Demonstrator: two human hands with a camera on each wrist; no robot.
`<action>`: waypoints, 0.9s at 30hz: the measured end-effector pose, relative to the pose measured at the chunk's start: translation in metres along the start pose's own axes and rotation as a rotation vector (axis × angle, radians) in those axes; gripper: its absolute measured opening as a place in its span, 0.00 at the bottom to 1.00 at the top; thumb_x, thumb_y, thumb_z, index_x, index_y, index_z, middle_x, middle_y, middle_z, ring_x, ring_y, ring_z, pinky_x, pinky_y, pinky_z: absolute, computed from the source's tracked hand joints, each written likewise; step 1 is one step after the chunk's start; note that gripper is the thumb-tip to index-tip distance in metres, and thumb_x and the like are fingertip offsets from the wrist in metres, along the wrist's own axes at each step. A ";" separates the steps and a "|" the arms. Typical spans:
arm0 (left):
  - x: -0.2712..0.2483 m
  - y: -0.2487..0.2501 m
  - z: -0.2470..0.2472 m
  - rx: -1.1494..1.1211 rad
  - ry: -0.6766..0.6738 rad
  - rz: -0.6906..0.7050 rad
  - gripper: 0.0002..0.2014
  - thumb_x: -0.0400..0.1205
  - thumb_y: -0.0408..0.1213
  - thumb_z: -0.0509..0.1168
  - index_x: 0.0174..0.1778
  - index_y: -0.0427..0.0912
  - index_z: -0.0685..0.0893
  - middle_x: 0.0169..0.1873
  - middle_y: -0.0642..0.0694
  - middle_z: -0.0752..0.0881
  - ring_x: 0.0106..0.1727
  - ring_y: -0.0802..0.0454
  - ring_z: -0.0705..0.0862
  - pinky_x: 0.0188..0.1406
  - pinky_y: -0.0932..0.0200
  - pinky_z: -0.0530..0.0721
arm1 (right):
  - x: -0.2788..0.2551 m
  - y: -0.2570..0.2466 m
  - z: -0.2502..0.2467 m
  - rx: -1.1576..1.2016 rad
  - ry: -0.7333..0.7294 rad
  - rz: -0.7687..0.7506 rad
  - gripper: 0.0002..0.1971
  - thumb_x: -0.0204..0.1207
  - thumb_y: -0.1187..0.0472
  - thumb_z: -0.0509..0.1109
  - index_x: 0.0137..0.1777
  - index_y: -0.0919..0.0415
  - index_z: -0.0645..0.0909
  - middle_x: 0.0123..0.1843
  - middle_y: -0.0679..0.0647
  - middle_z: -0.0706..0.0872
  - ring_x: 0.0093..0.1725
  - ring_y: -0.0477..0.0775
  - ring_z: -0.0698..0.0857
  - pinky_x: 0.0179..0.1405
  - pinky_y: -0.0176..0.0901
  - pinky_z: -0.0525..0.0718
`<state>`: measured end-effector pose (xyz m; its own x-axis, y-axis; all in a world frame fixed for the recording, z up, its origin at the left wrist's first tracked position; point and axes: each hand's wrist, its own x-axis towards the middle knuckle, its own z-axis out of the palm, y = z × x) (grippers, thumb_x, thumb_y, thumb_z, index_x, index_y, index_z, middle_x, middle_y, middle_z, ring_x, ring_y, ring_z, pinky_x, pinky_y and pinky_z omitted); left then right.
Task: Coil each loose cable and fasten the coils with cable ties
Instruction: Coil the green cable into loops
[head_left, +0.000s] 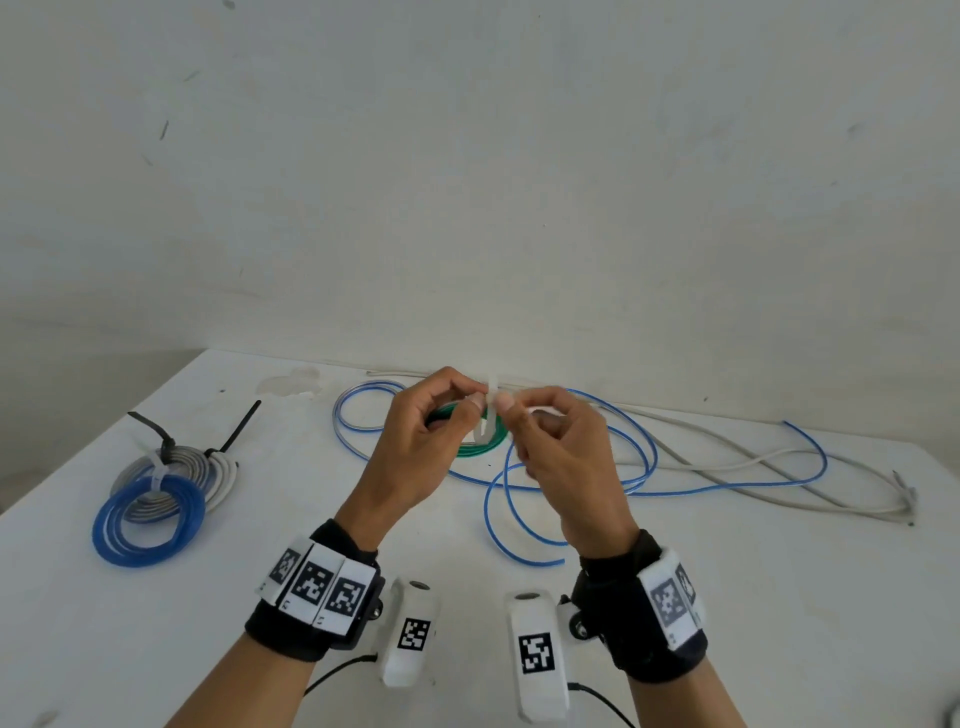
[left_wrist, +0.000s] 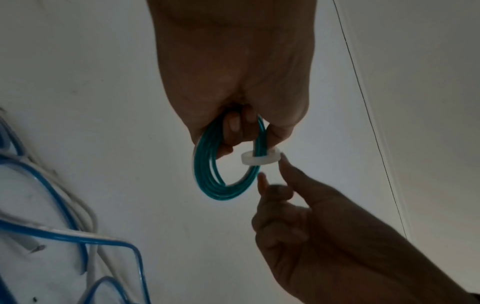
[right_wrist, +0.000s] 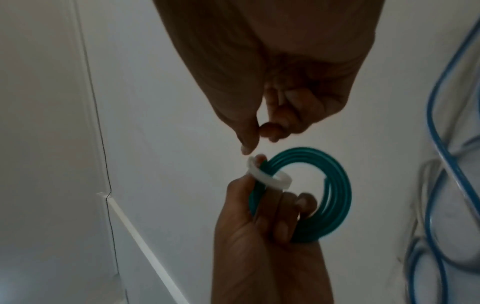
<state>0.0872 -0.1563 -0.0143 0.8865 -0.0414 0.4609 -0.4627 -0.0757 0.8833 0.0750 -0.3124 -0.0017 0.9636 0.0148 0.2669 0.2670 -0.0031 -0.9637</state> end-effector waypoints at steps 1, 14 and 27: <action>0.001 0.000 -0.002 0.000 0.010 -0.009 0.13 0.87 0.25 0.63 0.43 0.47 0.85 0.33 0.57 0.86 0.34 0.63 0.81 0.37 0.67 0.79 | 0.002 0.000 -0.004 -0.024 0.046 -0.027 0.11 0.80 0.51 0.76 0.50 0.60 0.88 0.26 0.46 0.77 0.26 0.44 0.70 0.28 0.37 0.70; -0.008 -0.006 0.009 -0.012 -0.189 -0.189 0.09 0.87 0.34 0.64 0.41 0.41 0.79 0.27 0.45 0.80 0.32 0.43 0.68 0.36 0.48 0.66 | 0.008 0.007 -0.013 0.103 0.048 -0.071 0.02 0.81 0.65 0.75 0.48 0.63 0.88 0.40 0.49 0.89 0.35 0.44 0.84 0.35 0.33 0.79; -0.010 -0.001 0.014 -0.194 -0.242 -0.274 0.09 0.89 0.34 0.62 0.44 0.36 0.75 0.25 0.58 0.79 0.29 0.54 0.70 0.45 0.49 0.75 | 0.011 0.003 -0.021 0.136 -0.070 0.029 0.10 0.85 0.60 0.70 0.57 0.66 0.87 0.45 0.57 0.93 0.34 0.50 0.77 0.39 0.42 0.79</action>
<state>0.0786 -0.1693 -0.0216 0.9403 -0.2802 0.1932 -0.1802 0.0715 0.9810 0.0863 -0.3336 -0.0016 0.9664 0.0860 0.2424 0.2302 0.1310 -0.9643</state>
